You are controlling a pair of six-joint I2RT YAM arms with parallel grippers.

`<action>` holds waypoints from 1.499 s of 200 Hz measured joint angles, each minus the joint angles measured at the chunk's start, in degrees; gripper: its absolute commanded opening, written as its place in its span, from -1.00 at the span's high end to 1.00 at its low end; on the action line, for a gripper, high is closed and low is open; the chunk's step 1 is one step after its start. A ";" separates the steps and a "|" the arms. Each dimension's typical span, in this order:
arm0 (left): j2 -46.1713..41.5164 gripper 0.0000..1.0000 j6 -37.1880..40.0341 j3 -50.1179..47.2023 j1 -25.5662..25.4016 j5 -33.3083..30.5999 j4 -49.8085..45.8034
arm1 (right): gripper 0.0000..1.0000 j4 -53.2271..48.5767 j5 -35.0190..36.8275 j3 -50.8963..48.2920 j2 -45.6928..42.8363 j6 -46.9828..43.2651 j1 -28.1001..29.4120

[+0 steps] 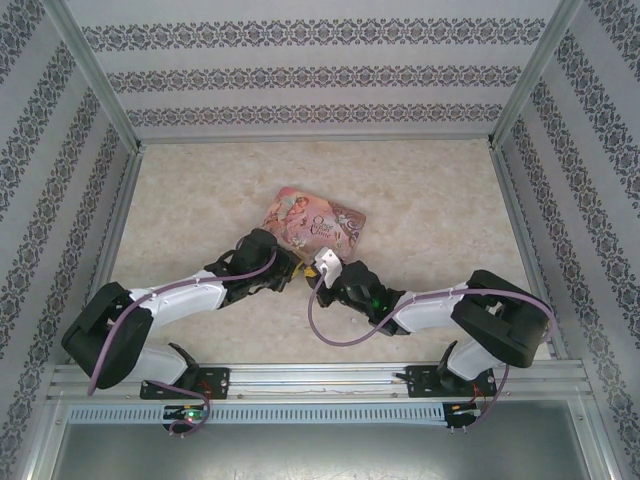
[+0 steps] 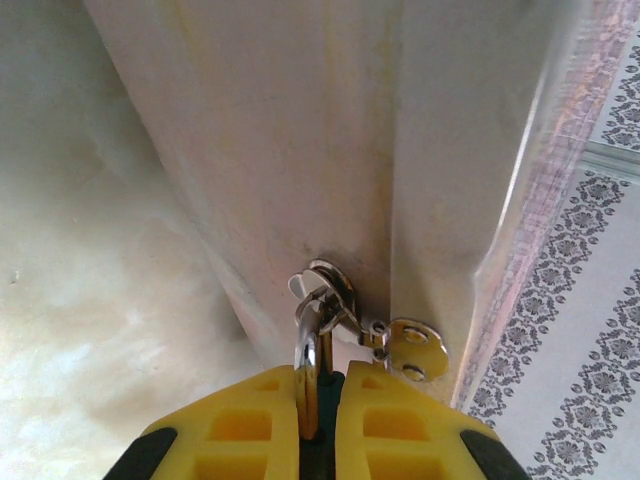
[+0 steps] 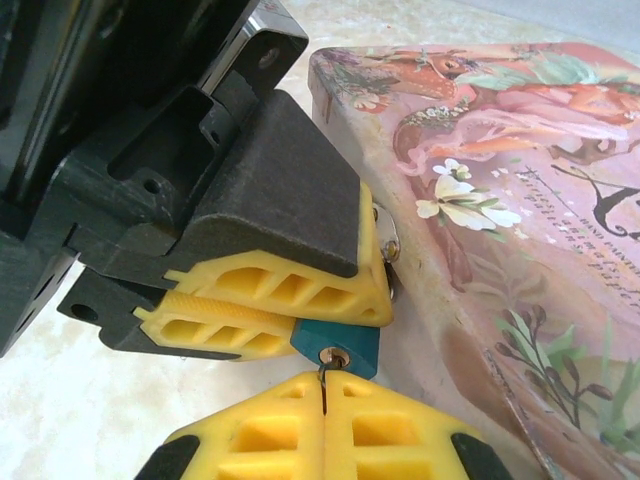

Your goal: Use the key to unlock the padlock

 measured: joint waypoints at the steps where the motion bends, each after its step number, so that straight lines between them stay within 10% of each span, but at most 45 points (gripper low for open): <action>1: 0.02 0.76 0.02 -0.02 0.00 0.02 0.02 | 1.00 0.07 0.00 -0.02 0.04 0.07 0.00; 160: -14.97 -0.40 17.86 3.10 -1.03 -12.15 -14.93 | 1.00 10.93 0.46 -9.84 2.82 17.05 -1.05; 300: -18.75 -0.55 40.70 7.17 -1.03 -12.15 -16.11 | 0.98 15.47 -9.68 -14.75 3.72 39.52 -7.56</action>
